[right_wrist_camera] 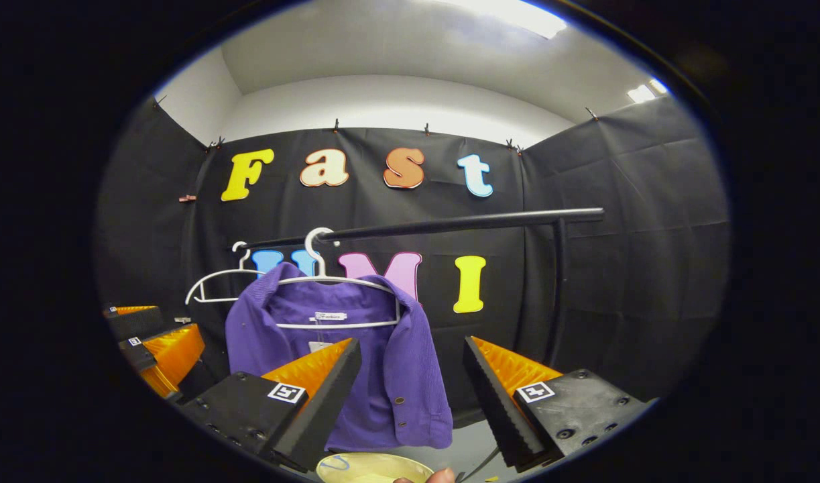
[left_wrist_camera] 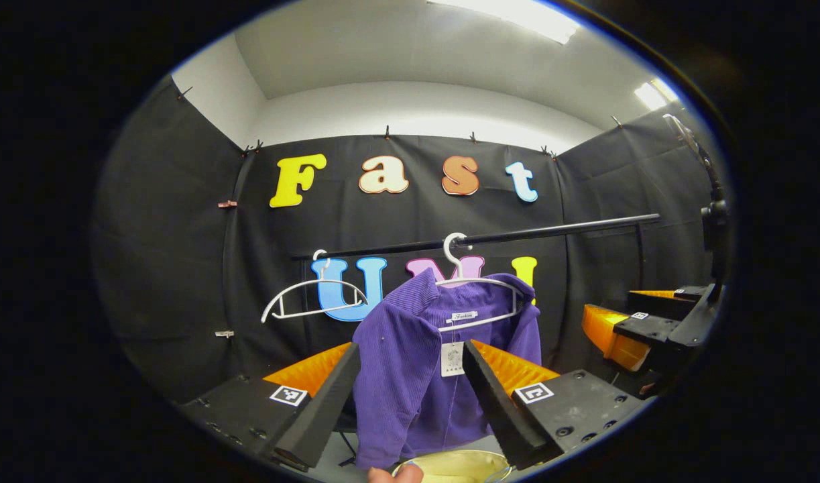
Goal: Grasp the clothes on the hanger with both hands and then place them into the laundry hamper below.
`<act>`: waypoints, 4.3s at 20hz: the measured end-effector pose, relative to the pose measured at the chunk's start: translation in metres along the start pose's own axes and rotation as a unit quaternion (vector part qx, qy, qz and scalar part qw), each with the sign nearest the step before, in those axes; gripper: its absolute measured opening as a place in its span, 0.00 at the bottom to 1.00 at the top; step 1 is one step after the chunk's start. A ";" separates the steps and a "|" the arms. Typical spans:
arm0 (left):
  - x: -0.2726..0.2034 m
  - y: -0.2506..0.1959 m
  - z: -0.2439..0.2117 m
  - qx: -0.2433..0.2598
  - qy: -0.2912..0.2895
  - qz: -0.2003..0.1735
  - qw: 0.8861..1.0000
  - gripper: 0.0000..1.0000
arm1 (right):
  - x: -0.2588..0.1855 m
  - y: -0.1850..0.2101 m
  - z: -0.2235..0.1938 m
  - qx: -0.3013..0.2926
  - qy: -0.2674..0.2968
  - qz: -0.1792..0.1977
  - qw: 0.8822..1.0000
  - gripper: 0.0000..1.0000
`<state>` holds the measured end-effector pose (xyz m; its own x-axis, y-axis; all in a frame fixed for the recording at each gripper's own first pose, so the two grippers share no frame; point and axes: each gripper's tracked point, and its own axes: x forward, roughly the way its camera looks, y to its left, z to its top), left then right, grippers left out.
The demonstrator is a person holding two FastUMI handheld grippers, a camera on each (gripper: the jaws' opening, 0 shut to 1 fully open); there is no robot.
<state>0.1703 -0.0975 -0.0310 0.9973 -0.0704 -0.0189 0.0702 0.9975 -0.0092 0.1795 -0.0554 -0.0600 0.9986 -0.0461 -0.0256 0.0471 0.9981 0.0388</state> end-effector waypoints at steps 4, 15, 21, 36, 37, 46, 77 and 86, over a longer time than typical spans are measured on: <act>0.056 -0.008 -0.014 0.008 0.010 0.029 1.000 0.96 | 0.055 -0.005 -0.022 0.018 0.007 0.011 1.000 0.99; 0.155 0.000 -0.059 0.028 0.028 0.094 0.995 0.96 | 0.166 0.008 -0.072 0.049 0.022 0.039 0.998 0.98; 0.173 0.005 -0.067 0.030 0.023 0.093 0.995 0.67 | 0.187 0.037 -0.084 0.028 0.022 0.090 0.995 0.57; 0.173 0.016 -0.069 0.017 0.057 0.059 0.997 0.03 | 0.185 0.039 -0.078 0.166 0.034 0.152 0.974 0.04; 0.172 0.016 -0.067 0.019 0.056 0.057 0.997 0.03 | 0.187 0.038 -0.076 0.186 0.034 0.159 0.969 0.05; 0.168 0.022 -0.058 0.018 0.071 0.058 0.996 0.03 | 0.209 0.023 -0.072 0.276 0.053 0.209 0.937 0.04; 0.093 0.043 -0.175 -0.056 0.228 0.025 0.972 0.05 | 0.111 0.071 -0.151 0.231 0.193 0.236 0.924 0.04; 0.072 -0.042 -0.197 -0.054 0.256 -0.100 0.960 0.05 | 0.063 0.093 -0.178 0.161 0.233 0.245 0.927 0.04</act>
<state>0.2352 -0.1457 -0.2287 0.8217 -0.2820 -0.4953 0.2285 0.9591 -0.1671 0.2426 0.0418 -0.2361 0.7865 0.5070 -0.3527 -0.3294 0.8274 0.4548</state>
